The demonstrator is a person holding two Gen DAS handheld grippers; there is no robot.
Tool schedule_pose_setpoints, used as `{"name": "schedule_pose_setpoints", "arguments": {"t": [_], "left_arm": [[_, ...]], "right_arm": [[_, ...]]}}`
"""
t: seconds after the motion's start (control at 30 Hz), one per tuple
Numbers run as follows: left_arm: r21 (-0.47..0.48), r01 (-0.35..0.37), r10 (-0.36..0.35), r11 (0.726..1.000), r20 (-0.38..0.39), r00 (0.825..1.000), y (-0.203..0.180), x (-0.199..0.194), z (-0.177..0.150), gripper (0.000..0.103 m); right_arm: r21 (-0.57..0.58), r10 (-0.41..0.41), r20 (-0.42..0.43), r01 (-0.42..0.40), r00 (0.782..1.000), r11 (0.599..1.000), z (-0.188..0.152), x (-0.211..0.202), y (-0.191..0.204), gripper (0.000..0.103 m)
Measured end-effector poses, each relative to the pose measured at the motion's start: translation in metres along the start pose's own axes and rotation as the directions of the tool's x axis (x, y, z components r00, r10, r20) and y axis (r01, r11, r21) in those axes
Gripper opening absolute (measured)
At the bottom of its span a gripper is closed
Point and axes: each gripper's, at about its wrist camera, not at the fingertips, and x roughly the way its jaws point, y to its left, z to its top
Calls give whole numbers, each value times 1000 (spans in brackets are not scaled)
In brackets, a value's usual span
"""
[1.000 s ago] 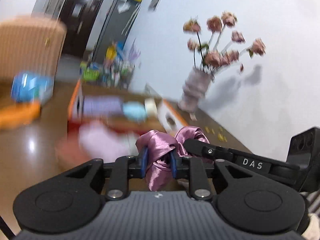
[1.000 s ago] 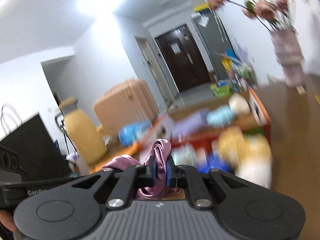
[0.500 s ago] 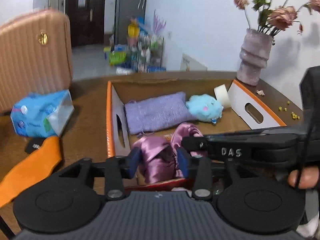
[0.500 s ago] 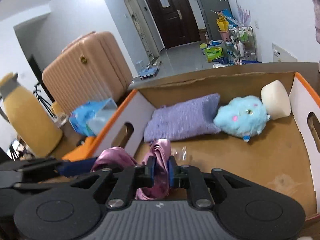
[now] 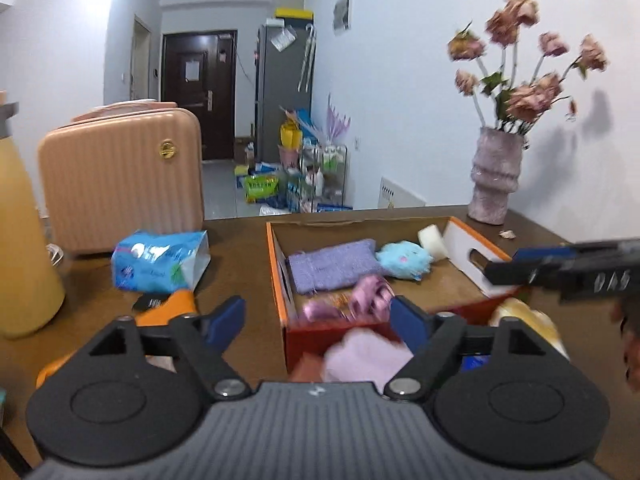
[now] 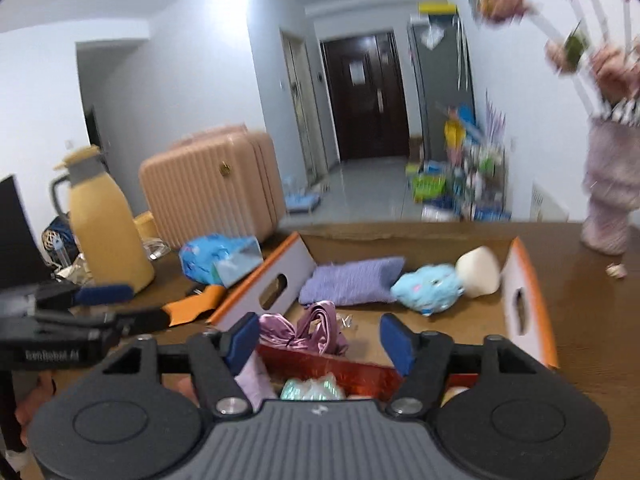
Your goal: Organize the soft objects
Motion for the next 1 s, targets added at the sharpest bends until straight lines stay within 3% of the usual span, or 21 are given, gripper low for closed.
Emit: {"name": "schedule_pose_setpoints", "arguments": {"t": [0.13,0.3,0.43,0.53,0.6,0.77,1.0], "left_arm": [[-17,-20,20,1000,-1,1000,-14,-42,-39,87],[-25,-79,79,997,-8,997,-33,-85,-89,92],[-52,-44,42,998,-48,998,-39,-107,-120,92],[-52,-15,13,999,-39,999,-39,-119,-132,95],[-65,-2,-1,998,-47,999,-38,-117,-130,96],[-60,53,-53,997,0,999,-38,-109,-114,96],[-48,74,-75,996,-20,997,-15,-42,-73,93]], "right_arm": [[-43,-32,47,34,998,998,-28,-52,10,71],[-65,-69,134,79,989,995,-95,-95,23,78],[44,-114,67,111,991,993,-143,-113,21,78],[67,-144,32,141,989,988,-157,-120,23,78],[62,-178,41,175,983,983,-157,-129,29,78],[80,-170,85,164,982,983,-155,-140,36,78],[135,-110,50,103,993,985,-138,-92,39,75]]}}
